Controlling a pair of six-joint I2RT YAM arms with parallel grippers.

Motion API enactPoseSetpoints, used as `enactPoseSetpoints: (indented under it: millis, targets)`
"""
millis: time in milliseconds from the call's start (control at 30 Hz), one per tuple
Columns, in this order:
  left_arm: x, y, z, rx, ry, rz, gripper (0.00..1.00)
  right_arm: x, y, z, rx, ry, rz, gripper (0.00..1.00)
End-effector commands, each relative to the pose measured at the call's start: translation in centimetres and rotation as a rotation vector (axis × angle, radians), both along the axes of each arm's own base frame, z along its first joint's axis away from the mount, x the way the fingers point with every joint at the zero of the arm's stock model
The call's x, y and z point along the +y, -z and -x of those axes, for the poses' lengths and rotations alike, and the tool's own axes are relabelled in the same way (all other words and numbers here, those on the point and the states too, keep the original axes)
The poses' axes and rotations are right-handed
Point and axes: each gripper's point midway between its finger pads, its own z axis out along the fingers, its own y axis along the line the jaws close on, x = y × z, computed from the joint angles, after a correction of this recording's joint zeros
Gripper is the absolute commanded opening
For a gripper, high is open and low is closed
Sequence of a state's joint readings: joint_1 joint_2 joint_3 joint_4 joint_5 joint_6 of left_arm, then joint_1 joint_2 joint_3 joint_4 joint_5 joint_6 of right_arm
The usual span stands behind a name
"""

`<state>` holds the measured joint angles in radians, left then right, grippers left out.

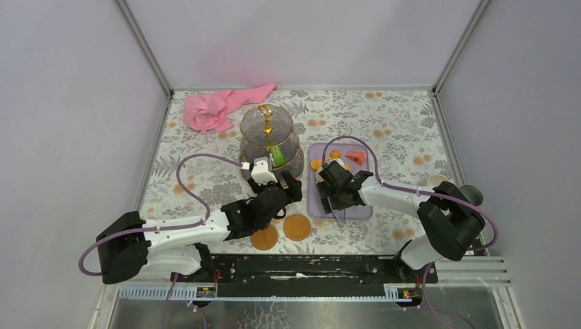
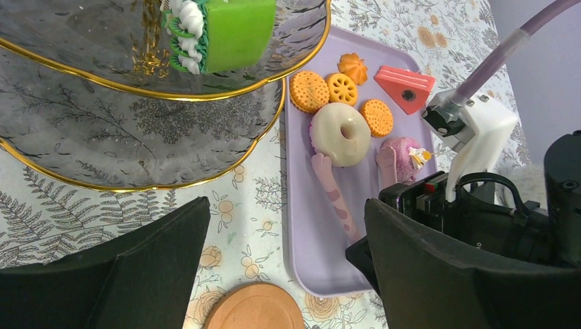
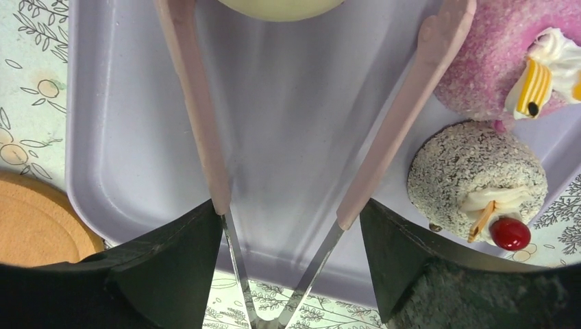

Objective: Serve the afternoon tea
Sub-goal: Pick up the desert from the tray.

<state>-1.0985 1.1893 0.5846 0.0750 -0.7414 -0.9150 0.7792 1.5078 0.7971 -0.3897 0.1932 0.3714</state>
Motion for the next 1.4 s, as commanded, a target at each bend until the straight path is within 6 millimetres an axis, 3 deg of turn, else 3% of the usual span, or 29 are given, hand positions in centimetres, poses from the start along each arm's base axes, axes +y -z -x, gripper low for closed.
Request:
enactPoseSetpoints:
  millis: [0, 333, 800, 1200, 1267, 1367]
  targets:
    - [0.4, -0.9, -0.7, -0.033, -0.047, 0.036, 0.91, 0.7, -0.2, -0.9, -0.03, -0.029, 0.006, 0.78]
    - [0.6, -0.9, -0.8, -0.037, -0.054, 0.039, 0.91, 1.4, -0.2, -2.1, -0.043, -0.061, 0.03, 0.72]
    - [1.0, -1.3, -0.6, -0.041, -0.059, 0.062, 0.91, 1.8, -0.5, -4.0, -0.072, -0.079, 0.092, 0.71]
    - [1.3, -1.4, -0.4, -0.042, -0.059, 0.073, 0.91, 1.5, -0.1, -4.3, -0.068, -0.078, 0.127, 0.52]
    - [1.3, -1.5, -0.4, -0.042, -0.057, 0.079, 0.91, 1.6, 0.0, -4.1, -0.057, -0.086, 0.123, 0.55]
    - [1.2, -1.6, -0.4, -0.042, -0.056, 0.084, 0.91, 1.8, 0.1, -4.1, -0.039, -0.097, 0.129, 0.68]
